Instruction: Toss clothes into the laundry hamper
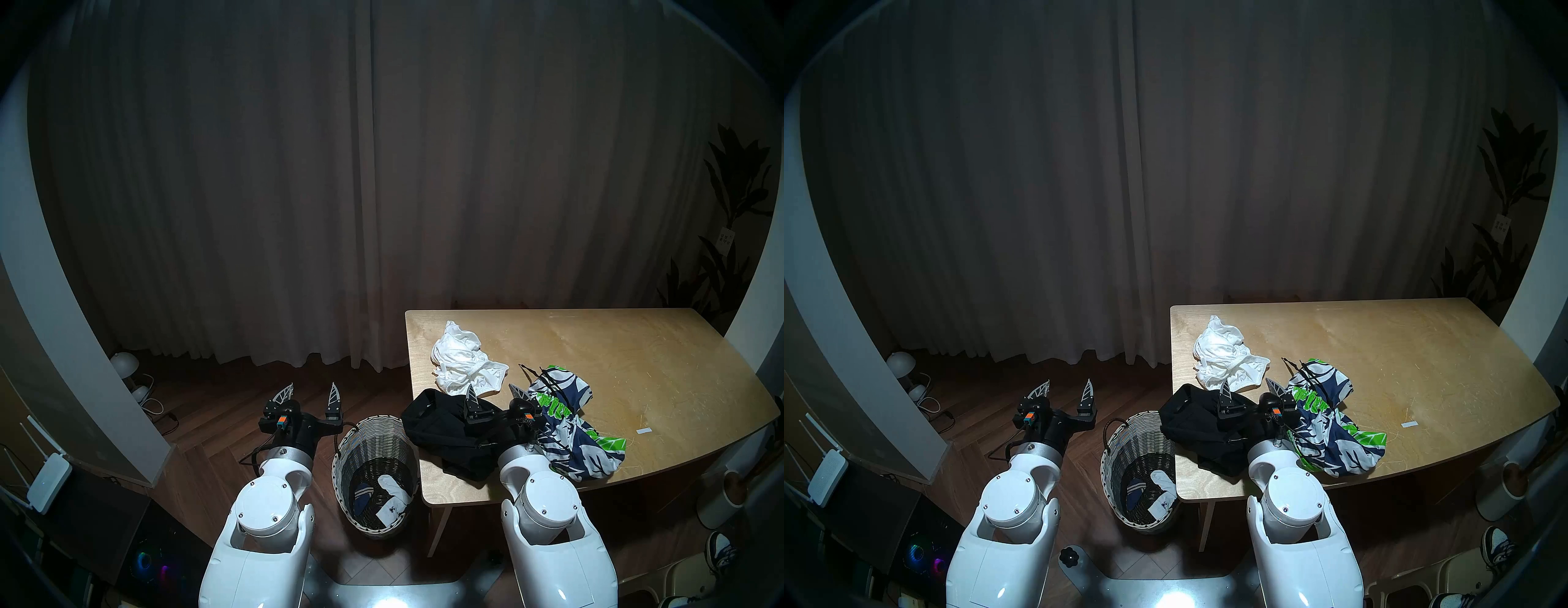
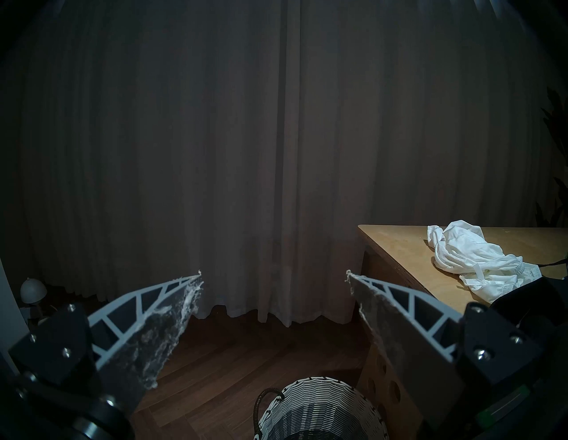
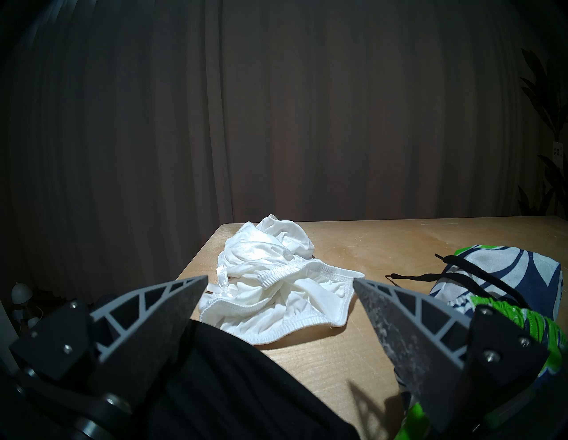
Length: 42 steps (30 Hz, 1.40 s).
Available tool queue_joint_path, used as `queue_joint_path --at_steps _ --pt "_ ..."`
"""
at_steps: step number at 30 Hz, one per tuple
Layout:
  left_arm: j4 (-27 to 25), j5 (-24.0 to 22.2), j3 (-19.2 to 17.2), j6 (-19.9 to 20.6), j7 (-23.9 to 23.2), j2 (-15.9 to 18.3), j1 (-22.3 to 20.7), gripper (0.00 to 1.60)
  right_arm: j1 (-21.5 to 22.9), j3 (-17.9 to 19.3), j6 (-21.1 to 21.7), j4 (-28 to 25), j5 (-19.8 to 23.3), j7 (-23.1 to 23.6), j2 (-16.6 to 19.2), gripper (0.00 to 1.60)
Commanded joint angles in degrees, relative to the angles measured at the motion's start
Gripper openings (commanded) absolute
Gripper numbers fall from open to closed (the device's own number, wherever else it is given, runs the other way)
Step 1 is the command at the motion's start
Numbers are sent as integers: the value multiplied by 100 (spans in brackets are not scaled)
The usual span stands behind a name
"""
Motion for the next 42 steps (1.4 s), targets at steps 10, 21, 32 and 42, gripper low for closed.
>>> queue_joint_path --at_steps 10,21,32,42 --pt "-186 -262 -47 -143 -220 54 67 160 310 264 -39 -650 54 45 170 160" --pt "-755 -397 248 -106 -740 275 297 160 1026 747 -53 -206 -279 -223 490 160" --pt "-1461 -264 842 186 -1684 895 273 160 1608 1086 -63 483 -450 -490 699 160" --pt "-2047 316 1017 1155 -2723 1629 258 160 1968 1039 -250 934 -642 -699 696 160"
